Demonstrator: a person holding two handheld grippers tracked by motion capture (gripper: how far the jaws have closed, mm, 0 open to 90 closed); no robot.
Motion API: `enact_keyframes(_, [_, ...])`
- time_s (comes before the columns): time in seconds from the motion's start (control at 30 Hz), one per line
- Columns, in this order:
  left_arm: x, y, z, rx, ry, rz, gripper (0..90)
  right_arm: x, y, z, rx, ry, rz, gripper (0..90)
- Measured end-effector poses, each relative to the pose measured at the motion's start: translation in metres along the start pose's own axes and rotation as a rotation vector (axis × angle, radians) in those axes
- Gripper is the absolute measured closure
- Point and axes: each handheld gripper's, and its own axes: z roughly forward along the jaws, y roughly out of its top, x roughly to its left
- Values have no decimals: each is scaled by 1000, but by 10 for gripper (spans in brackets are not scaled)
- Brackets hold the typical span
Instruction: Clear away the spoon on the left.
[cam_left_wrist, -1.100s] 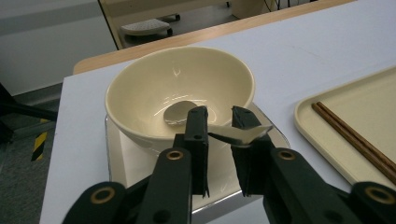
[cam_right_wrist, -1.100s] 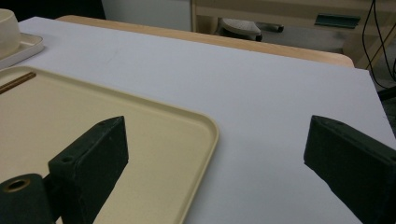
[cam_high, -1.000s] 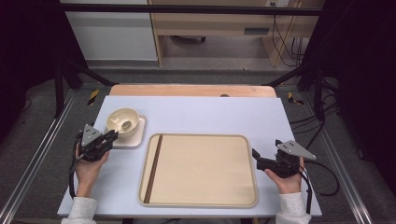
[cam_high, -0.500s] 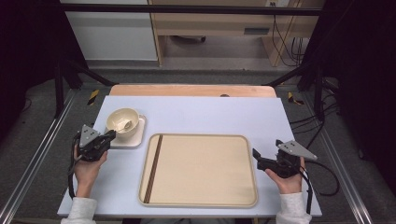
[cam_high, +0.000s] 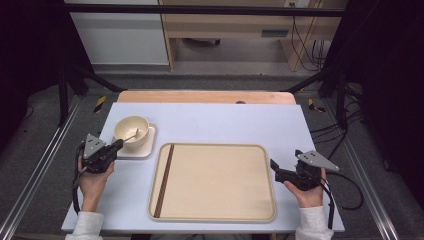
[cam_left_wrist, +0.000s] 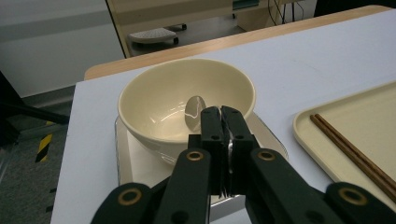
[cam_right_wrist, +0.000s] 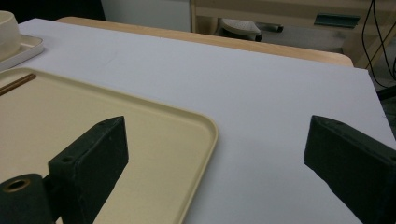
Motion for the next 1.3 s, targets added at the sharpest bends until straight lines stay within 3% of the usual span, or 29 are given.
enact_keyframes(0.4, [1, 2, -6, -44, 14, -25, 888, 0, -1, 1, 4, 1, -6, 65])
enact_keyframes(1.3, [-5, 16, -29, -141, 5, -12, 889, 0, 1, -2, -6, 1, -4, 63])
